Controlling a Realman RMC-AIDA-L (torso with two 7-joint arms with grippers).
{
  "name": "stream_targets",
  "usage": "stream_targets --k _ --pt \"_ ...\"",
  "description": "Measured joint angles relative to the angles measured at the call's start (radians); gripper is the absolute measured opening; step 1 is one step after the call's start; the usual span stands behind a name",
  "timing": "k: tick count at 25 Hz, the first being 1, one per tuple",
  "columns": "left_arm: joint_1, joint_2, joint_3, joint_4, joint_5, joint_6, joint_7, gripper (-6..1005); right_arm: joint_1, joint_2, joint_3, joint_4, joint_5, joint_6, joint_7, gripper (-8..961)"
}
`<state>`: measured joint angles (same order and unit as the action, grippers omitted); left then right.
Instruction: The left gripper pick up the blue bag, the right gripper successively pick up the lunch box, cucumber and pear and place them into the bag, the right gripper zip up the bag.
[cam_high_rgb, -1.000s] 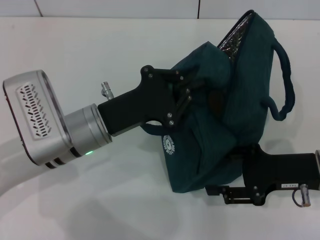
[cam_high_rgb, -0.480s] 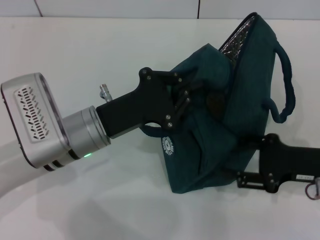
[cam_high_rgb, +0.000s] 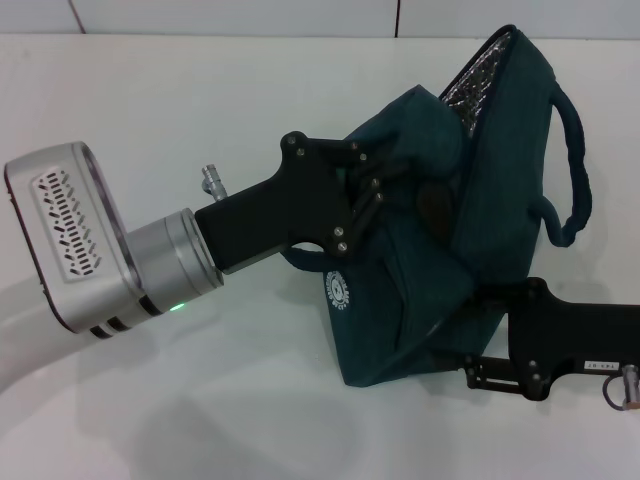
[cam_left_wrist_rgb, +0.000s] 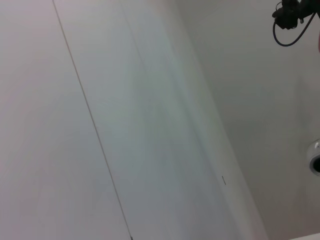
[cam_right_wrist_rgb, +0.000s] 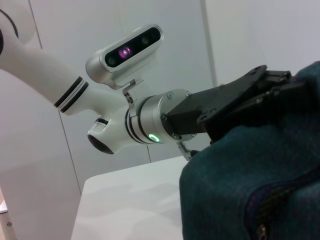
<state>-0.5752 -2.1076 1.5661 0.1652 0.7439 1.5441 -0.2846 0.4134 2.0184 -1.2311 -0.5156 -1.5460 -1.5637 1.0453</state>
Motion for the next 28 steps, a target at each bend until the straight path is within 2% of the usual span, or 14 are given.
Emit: stream_targets --k 15,20,28 --pt "0.000 0.000 0.000 0.001 0.000 0.001 0.001 66 0.013 0.005 -0.025 0.009 0.001 -0.038 -0.054 503" --pt "0.000 0.000 0.000 0.001 0.000 0.002 0.001 66 0.013 0.005 -0.021 0.011 0.004 -0.015 -0.069 306" --pt "0.006 0.000 0.000 0.000 -0.004 0.002 -0.001 67 0.013 0.007 -0.028 0.036 0.043 0.001 -0.182 145"
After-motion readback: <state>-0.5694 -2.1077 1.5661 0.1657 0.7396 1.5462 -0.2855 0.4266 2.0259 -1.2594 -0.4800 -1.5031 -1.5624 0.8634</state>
